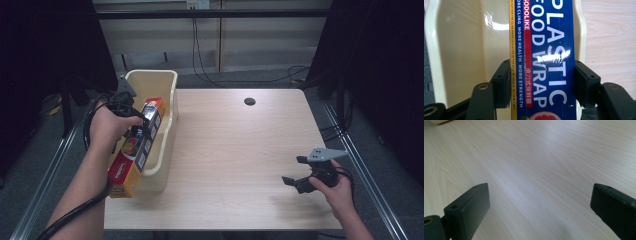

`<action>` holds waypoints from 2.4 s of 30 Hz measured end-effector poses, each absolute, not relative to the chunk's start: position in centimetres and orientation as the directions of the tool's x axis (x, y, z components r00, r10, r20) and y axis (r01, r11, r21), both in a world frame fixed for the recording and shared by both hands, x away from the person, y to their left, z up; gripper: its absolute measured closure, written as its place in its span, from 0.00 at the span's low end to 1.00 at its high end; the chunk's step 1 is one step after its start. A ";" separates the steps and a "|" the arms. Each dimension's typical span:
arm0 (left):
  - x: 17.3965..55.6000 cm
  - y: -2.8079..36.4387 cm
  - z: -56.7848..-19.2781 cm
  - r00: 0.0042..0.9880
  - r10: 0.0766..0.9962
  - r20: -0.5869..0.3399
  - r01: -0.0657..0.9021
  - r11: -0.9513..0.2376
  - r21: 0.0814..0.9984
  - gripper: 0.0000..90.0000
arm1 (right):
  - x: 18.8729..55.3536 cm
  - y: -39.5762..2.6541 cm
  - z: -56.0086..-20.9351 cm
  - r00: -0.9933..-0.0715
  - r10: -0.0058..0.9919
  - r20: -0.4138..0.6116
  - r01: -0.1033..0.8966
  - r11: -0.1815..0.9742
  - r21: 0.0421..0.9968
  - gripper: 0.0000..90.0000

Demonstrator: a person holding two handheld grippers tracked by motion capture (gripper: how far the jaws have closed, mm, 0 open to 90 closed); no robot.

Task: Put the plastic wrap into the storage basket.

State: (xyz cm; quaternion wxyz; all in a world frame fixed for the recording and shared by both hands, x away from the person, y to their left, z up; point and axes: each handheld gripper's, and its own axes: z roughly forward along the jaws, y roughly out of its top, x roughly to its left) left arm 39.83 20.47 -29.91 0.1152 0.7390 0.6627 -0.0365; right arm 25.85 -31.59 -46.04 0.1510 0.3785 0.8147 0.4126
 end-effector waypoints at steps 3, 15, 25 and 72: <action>40.0 20.4 -30.2 0.128 0.972 -0.199 0.987 -0.106 0.118 0.46 | 25.9 -31.6 -46.1 -0.668 0.741 0.066 0.492 0.374 0.786 0.03; 40.2 20.3 -30.6 0.114 0.974 -0.198 0.990 -0.094 0.109 0.45 | 25.9 -31.5 -46.2 -0.669 0.740 0.068 0.494 0.374 0.785 0.03; 40.7 20.2 -31.3 0.100 0.975 -0.201 0.992 -0.082 0.096 0.45 | 25.9 -31.4 -46.3 -0.676 0.733 0.072 0.496 0.380 0.781 0.03; 41.6 19.4 -33.8 0.071 0.980 -0.185 0.997 -0.064 0.047 0.43 | 26.0 -31.3 -46.5 -0.676 0.732 0.080 0.501 0.378 0.778 0.03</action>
